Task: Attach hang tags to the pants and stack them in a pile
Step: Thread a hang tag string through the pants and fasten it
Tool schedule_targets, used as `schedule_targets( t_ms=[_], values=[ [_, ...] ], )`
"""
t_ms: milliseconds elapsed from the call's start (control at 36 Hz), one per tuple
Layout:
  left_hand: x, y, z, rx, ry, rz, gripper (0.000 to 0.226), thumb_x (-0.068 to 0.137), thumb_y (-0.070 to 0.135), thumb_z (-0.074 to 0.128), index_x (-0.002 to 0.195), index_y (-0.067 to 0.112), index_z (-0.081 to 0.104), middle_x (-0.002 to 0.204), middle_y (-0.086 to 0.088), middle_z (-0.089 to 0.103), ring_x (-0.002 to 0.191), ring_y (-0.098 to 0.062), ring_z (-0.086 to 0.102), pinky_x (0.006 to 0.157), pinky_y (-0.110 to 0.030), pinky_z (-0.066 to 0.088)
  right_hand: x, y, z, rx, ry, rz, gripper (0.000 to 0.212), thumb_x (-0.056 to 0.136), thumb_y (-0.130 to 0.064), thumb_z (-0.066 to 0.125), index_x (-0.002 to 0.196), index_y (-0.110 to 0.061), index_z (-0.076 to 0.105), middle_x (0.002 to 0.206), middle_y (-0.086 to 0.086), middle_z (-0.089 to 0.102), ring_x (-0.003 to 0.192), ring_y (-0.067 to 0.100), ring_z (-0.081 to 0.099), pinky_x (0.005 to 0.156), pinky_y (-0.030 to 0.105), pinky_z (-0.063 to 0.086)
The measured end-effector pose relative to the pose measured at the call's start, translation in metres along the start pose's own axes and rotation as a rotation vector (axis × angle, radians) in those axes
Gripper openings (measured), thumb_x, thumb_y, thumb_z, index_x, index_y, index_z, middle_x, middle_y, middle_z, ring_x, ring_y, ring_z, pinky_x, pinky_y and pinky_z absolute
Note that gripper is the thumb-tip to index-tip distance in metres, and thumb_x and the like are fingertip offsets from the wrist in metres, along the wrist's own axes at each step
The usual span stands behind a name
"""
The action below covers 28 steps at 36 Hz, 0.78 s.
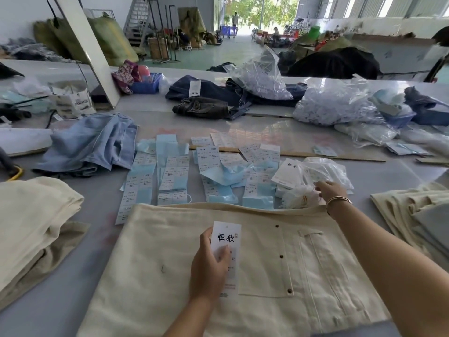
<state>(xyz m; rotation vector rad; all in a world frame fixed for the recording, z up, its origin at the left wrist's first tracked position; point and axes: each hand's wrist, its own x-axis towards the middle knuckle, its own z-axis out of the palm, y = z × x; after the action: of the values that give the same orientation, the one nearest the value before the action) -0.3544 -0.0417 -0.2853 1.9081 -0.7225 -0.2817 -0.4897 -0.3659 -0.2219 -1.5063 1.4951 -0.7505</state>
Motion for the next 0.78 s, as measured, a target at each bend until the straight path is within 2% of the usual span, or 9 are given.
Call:
schedule_targets(
  t_ms=[139,306,389,500,556,611,694,722,778],
  values=[
    [0.000,0.000,0.000,0.021,-0.012,-0.018,0.048,0.088,0.020,0.067,0.130,0.021,0.044,0.109,0.002,0.070,0.095,-0.017,0.066,0.071,-0.016,0.043,-0.009,-0.002,-0.005,0.288,-0.064,-0.011,0.012,0.099,-0.010,0.045,0.091,-0.010,0.054,0.048,-0.007,0.064,0.037,-0.002,0.054,0.035,0.009,0.035],
    [0.000,0.001,0.001,0.033,-0.012,-0.026,0.048,0.088,0.020,0.066,0.130,0.022,0.044,0.109,0.002,0.070,0.096,-0.018,0.066,0.072,-0.018,0.043,-0.007,-0.001,-0.011,0.424,-0.023,-0.027,0.010,0.103,-0.018,0.027,0.108,-0.013,0.034,0.048,0.001,0.065,0.039,0.013,0.061,0.042,0.022,0.033],
    [0.000,0.001,0.001,0.039,-0.013,-0.027,0.048,0.088,0.020,0.066,0.130,0.023,0.044,0.109,0.003,0.070,0.096,-0.018,0.066,0.071,-0.017,0.042,-0.007,-0.006,-0.013,0.433,0.036,-0.097,0.008,0.102,-0.019,0.030,0.102,-0.015,0.037,0.045,-0.002,0.063,0.036,0.009,0.056,0.036,0.019,0.033],
    [-0.001,0.002,0.000,0.026,-0.013,-0.030,0.048,0.088,0.019,0.066,0.131,0.023,0.044,0.108,0.002,0.070,0.094,-0.017,0.066,0.069,-0.016,0.041,-0.010,-0.023,-0.013,0.526,0.095,-0.218,0.022,0.101,-0.010,0.037,0.083,-0.020,0.043,0.045,0.001,0.049,0.035,0.006,0.050,0.040,0.020,0.047],
    [-0.001,0.003,0.000,0.025,-0.012,-0.029,0.048,0.088,0.019,0.066,0.130,0.022,0.044,0.107,0.002,0.070,0.094,-0.018,0.066,0.072,-0.019,0.044,-0.013,-0.030,-0.011,0.337,0.043,-0.256,0.021,0.100,-0.010,0.041,0.082,-0.020,0.046,0.059,0.010,0.044,0.035,0.009,0.047,0.035,0.018,0.045],
    [-0.001,0.003,-0.001,0.024,-0.014,-0.029,0.048,0.088,0.019,0.066,0.130,0.022,0.044,0.107,0.002,0.070,0.094,-0.018,0.066,0.072,-0.021,0.045,-0.015,-0.033,-0.009,-0.071,-0.028,-0.331,0.013,0.097,-0.010,0.045,0.089,-0.012,0.055,0.072,0.017,0.051,0.048,0.016,0.051,0.039,0.018,0.046],
    [-0.001,0.004,-0.001,0.027,-0.015,-0.023,0.047,0.088,0.020,0.066,0.130,0.022,0.044,0.107,0.002,0.070,0.094,-0.019,0.066,0.073,-0.024,0.047,-0.015,-0.031,-0.011,-0.783,-0.075,-0.413,0.019,0.091,-0.015,0.050,0.106,-0.013,0.062,0.105,0.007,0.058,0.095,0.027,0.057,0.084,0.032,0.047],
    [-0.001,0.005,-0.001,0.027,-0.014,-0.021,0.047,0.088,0.020,0.065,0.130,0.022,0.044,0.107,0.002,0.070,0.094,-0.019,0.066,0.073,-0.025,0.048,-0.016,-0.031,-0.012,-0.916,-0.103,-0.401,0.022,0.089,-0.017,0.052,0.110,-0.017,0.059,0.110,0.003,0.055,0.105,0.027,0.054,0.092,0.036,0.042],
    [-0.001,0.005,-0.001,0.029,-0.009,-0.017,0.046,0.088,0.019,0.065,0.129,0.021,0.045,0.107,0.001,0.070,0.094,-0.020,0.067,0.074,-0.027,0.049,-0.016,-0.030,-0.013,-1.080,-0.182,-0.393,0.027,0.090,-0.017,0.053,0.117,-0.014,0.055,0.118,0.007,0.058,0.110,0.027,0.054,0.090,0.034,0.041]
  ],
)
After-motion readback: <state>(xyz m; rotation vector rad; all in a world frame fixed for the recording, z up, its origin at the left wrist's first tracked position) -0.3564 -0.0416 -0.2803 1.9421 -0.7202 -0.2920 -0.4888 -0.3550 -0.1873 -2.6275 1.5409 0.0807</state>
